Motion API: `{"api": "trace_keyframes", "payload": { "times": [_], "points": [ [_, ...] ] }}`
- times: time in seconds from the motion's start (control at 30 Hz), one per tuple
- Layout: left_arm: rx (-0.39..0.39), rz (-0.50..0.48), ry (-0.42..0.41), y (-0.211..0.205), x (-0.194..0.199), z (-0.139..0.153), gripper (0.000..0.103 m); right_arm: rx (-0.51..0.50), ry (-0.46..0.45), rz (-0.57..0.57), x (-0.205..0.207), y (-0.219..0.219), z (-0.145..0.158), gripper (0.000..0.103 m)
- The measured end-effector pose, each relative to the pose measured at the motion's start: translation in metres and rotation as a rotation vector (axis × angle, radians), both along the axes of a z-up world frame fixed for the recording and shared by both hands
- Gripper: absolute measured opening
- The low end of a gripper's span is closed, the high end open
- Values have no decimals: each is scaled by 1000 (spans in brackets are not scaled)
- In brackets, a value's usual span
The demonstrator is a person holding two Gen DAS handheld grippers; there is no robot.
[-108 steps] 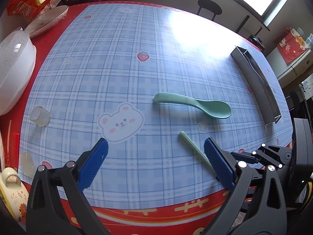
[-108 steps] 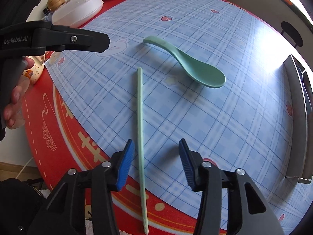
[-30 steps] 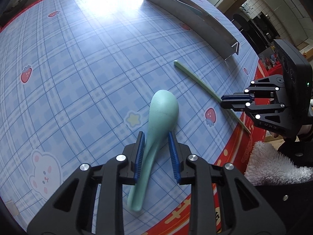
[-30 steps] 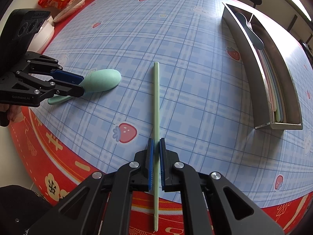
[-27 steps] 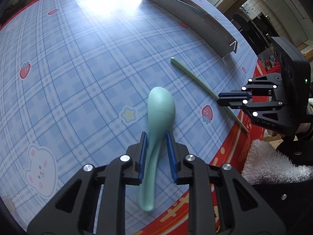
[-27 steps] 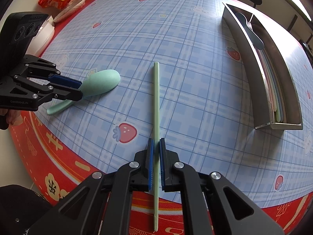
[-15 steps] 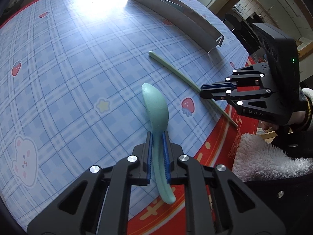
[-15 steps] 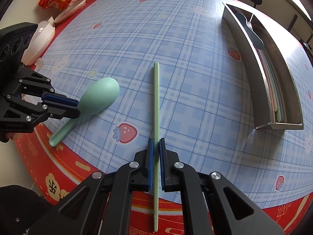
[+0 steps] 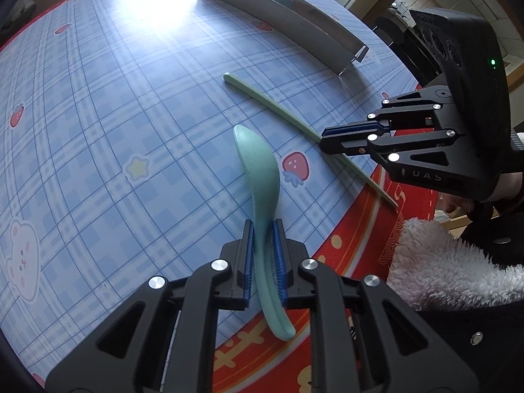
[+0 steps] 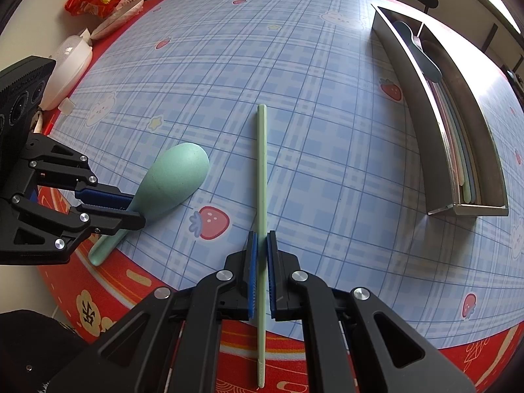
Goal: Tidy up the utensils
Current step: 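Lift the green spoon with the left tool while the right tool lifts the green chopstick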
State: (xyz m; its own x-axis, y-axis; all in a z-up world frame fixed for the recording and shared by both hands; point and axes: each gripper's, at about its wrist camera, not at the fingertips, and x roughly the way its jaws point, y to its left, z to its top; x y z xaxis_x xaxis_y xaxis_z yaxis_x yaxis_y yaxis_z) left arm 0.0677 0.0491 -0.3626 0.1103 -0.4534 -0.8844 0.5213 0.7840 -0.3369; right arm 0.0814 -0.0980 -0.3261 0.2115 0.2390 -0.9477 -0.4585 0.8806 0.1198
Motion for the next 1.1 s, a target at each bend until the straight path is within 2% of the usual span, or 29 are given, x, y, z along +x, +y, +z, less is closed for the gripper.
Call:
{"api": "trace_keyframes", "payload": {
  "times": [0.1, 0.2, 0.27, 0.4, 0.47, 0.67, 0.97, 1.1],
  "points": [
    [-4, 34, -4, 1, -3, 0, 15, 2, 0, 2, 1, -1, 0, 6],
    [41, 70, -44, -2, -11, 2, 11, 1, -1, 3, 1, -1, 0, 6],
    [63, 128, -66, 0, -15, 3, 11, 1, -1, 3, 0, -1, 0, 7],
    [-13, 311, -33, 24, -19, -1, 11, 2, -3, 9, 0, -1, -1, 7],
    [-35, 353, -31, 29, -22, -3, 11, -6, -6, 16, 0, 0, -1, 7],
    [-44, 369, -36, 31, -24, -4, 13, -40, -21, 39, -2, 9, -1, 7],
    [-131, 419, 9, 45, -22, -8, 13, -17, -6, 47, 0, 2, -1, 7],
    [-139, 435, 23, 47, -21, -6, 11, 17, 23, 32, 3, -4, 1, 6]
  ]
}}
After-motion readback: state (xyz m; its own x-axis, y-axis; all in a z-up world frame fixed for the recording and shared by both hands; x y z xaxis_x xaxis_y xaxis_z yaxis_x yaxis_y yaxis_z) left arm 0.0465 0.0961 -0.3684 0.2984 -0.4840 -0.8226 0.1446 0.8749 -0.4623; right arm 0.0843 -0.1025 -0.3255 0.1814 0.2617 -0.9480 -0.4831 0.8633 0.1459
